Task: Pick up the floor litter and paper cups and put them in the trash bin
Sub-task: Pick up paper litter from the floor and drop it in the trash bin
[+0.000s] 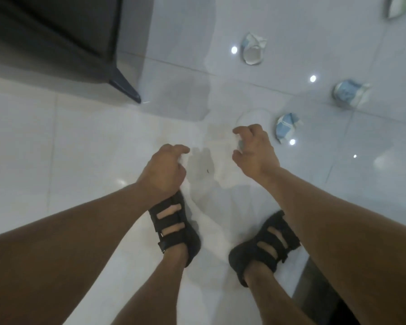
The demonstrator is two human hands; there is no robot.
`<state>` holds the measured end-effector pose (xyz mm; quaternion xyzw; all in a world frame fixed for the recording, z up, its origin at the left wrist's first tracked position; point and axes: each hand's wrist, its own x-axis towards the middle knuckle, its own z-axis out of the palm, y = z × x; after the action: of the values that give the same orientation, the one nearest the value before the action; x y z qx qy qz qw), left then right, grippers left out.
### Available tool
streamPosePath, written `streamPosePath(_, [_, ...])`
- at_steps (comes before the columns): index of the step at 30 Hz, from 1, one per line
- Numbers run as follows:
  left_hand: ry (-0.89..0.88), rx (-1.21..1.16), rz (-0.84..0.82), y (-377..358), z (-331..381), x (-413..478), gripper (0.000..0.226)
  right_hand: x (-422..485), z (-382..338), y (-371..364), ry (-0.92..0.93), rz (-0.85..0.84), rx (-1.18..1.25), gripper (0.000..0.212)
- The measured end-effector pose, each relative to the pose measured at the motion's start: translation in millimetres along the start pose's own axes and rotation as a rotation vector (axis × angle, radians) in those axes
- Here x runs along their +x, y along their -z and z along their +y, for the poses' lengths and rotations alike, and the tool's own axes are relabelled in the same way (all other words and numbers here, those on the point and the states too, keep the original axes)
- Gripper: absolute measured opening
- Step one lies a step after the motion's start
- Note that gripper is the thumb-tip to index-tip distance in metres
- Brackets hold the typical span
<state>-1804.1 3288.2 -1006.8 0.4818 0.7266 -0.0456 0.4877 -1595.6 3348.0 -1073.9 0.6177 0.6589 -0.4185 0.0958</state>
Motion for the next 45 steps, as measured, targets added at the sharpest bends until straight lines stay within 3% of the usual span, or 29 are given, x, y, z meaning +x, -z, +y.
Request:
streamPosePath(7, [-0.035,-0.072,0.091,103.3,95.0,-72.3,0.041,-70.3,-86.0,130.9,0.058,0.068,0.105,0.055])
streamPosePath(17, [-0.131,-0.015,0.143,250.3,191.9,-269.1,0.046,-239.3,-235.6,291.0,0.203,0.120,-0.031,0.055])
streamPosePath(26, [-0.038,-0.137,0.503,326.8,195.0,-466.9,0.043,-371.6,-337.3,379.5,0.551,0.087,-0.284,0.057])
streamPosePath(34, [0.195,-0.311,0.788,300.5,127.5,-618.8,0.047,-452.6,-427.7,352.3,0.869,-0.017,-0.486,0.057])
streamPosePath(45, [0.462,-0.552,1.092,225.9,-10.7,-779.6,0.045,-602.9,-543.3,214.5,1.246,-0.175,-0.736,0.062])
